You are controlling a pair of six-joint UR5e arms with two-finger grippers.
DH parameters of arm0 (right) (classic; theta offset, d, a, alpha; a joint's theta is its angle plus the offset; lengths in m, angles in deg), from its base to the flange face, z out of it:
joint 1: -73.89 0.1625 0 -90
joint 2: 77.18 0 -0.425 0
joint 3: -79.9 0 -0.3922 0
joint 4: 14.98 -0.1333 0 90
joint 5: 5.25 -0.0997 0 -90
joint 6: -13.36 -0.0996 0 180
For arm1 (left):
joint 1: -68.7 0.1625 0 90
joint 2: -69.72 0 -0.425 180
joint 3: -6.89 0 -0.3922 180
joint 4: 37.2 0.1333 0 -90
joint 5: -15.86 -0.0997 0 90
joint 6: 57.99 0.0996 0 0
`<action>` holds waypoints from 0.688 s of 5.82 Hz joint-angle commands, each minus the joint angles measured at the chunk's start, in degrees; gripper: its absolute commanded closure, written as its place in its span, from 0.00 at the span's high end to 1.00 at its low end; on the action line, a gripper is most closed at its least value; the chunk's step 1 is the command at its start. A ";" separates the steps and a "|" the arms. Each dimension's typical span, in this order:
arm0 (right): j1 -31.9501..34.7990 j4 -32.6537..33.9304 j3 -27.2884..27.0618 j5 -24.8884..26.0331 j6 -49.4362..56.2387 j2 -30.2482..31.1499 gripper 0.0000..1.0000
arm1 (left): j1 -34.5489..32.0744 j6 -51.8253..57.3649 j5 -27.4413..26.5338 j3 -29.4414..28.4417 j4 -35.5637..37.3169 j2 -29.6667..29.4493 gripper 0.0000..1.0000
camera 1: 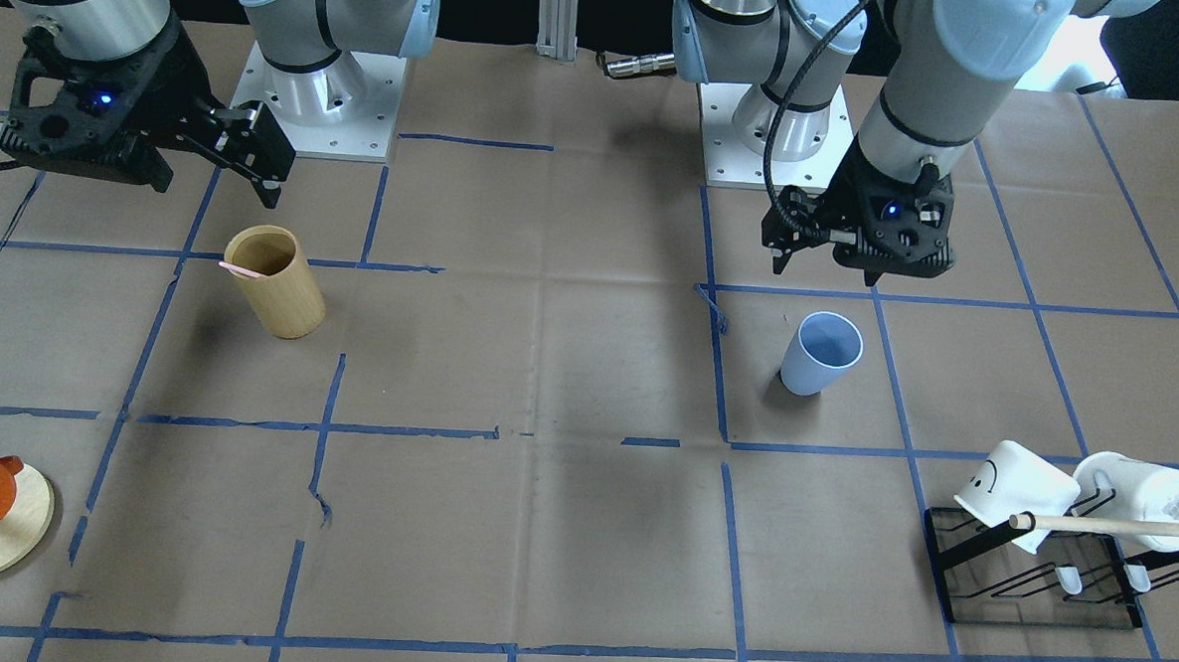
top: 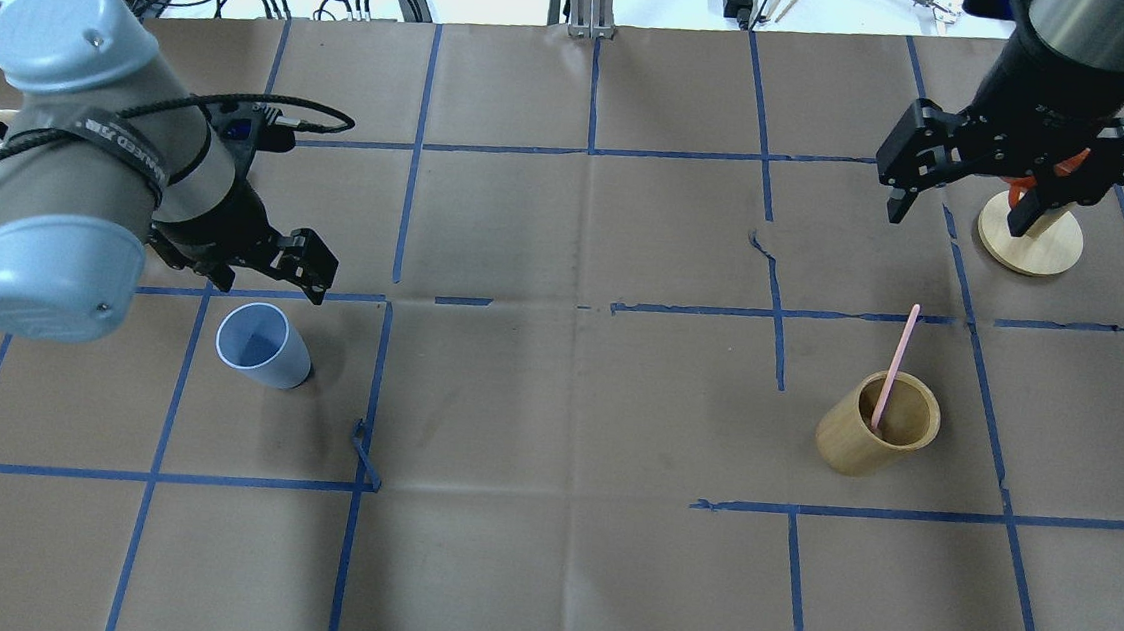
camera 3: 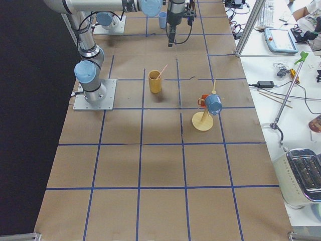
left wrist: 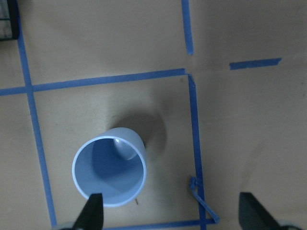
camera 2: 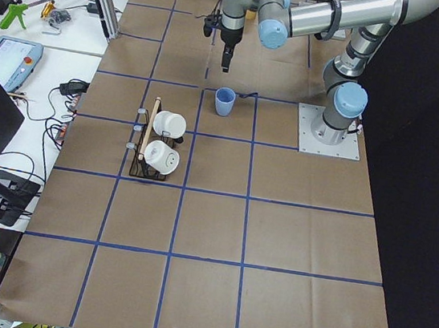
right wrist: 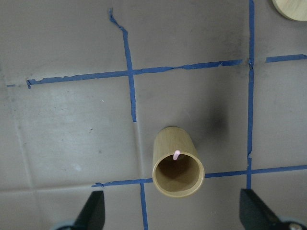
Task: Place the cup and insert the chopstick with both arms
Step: 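Grasp the light blue cup with the left gripper while the right grips the chopstick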
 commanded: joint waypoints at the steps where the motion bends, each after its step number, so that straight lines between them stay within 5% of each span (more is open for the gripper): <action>1: -2.54 9.48 -8.82 -0.44 2.92 2.16 1.00 | 0.14 0.91 -1.67 4.18 6.92 -3.51 0.96; 3: -2.37 21.97 -18.76 -0.88 3.00 2.00 1.00 | 0.23 0.73 -2.12 4.27 6.77 -5.90 0.87; 4: -2.37 24.80 -22.90 -0.88 3.00 2.26 1.00 | 0.23 -0.92 -2.55 4.27 6.50 -6.25 0.51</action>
